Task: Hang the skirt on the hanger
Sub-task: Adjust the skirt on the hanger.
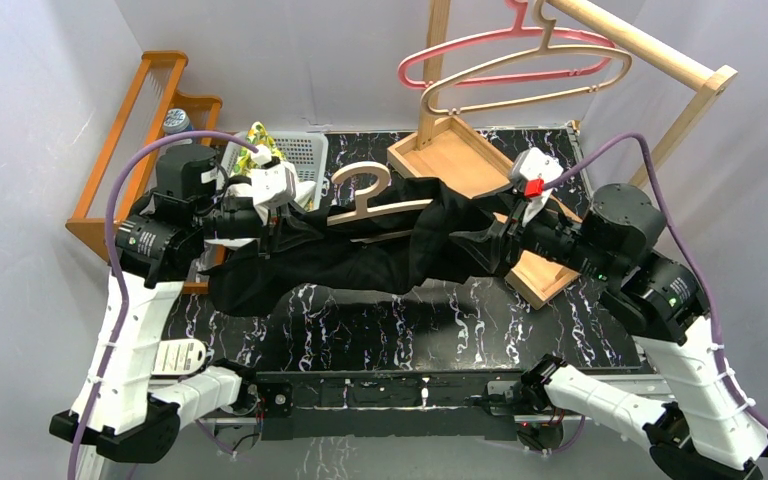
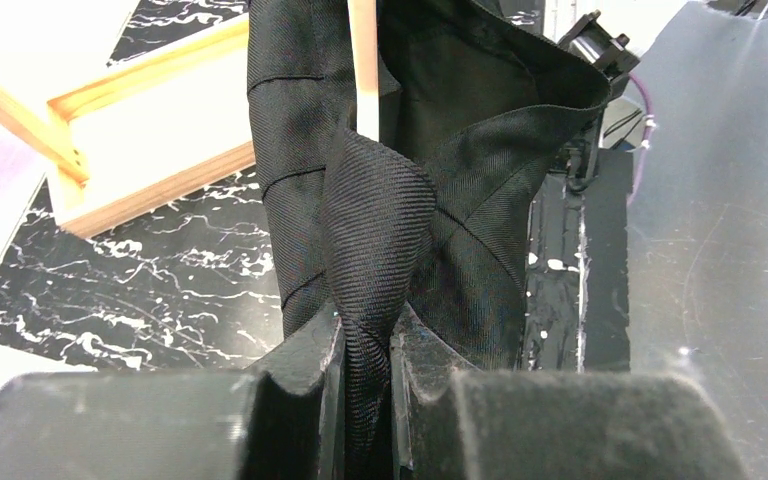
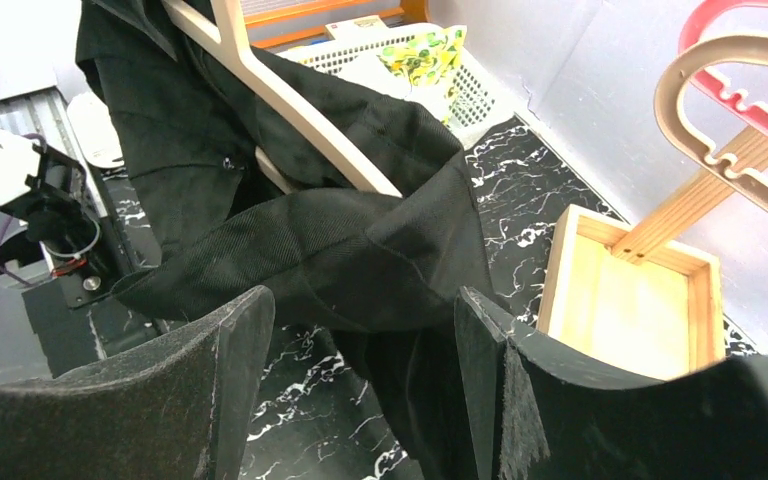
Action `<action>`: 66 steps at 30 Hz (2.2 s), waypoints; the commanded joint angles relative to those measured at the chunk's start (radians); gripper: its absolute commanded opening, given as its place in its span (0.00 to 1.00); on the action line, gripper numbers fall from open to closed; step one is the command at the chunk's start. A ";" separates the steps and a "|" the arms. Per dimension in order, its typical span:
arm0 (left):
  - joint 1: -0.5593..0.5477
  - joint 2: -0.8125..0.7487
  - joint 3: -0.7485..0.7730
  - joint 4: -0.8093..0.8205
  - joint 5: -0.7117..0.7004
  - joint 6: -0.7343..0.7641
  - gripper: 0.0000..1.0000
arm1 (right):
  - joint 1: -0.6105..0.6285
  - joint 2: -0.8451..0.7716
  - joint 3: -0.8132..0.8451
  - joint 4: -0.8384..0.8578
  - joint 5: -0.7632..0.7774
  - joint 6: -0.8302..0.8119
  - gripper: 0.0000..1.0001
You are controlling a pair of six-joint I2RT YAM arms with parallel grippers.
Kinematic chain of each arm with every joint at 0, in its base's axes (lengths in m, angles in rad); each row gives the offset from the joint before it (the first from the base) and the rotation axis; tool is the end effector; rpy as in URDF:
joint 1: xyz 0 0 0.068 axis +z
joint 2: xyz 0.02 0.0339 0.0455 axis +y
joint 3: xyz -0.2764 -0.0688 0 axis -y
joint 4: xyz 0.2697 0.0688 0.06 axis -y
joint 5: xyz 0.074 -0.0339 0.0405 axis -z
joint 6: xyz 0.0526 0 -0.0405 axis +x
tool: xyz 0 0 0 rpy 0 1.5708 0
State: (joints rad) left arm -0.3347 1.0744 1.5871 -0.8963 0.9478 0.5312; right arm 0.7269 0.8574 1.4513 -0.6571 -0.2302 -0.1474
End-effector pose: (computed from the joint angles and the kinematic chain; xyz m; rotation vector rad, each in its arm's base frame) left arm 0.1664 -0.1031 0.5019 1.2906 1.3413 -0.7814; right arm 0.1071 0.1113 0.5152 -0.8661 1.4278 0.6292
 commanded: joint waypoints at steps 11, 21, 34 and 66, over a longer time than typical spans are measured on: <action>0.006 -0.027 -0.069 0.170 0.194 -0.095 0.00 | 0.003 0.213 0.262 -0.200 -0.236 -0.019 0.58; 0.007 -0.062 -0.119 0.163 0.168 -0.103 0.00 | 0.003 0.166 0.199 -0.077 0.069 0.032 0.42; 0.006 -0.045 -0.141 0.154 0.162 -0.109 0.00 | 0.002 0.230 0.219 -0.122 -0.115 0.010 0.60; 0.006 -0.011 -0.175 0.114 0.085 -0.067 0.00 | 0.002 0.088 0.035 0.324 0.074 0.580 0.00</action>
State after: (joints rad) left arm -0.3328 1.0576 1.4151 -0.7940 1.0256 0.4503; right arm 0.7261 0.9779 1.4837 -0.4946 -0.2317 0.2726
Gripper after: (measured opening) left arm 0.095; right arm 0.019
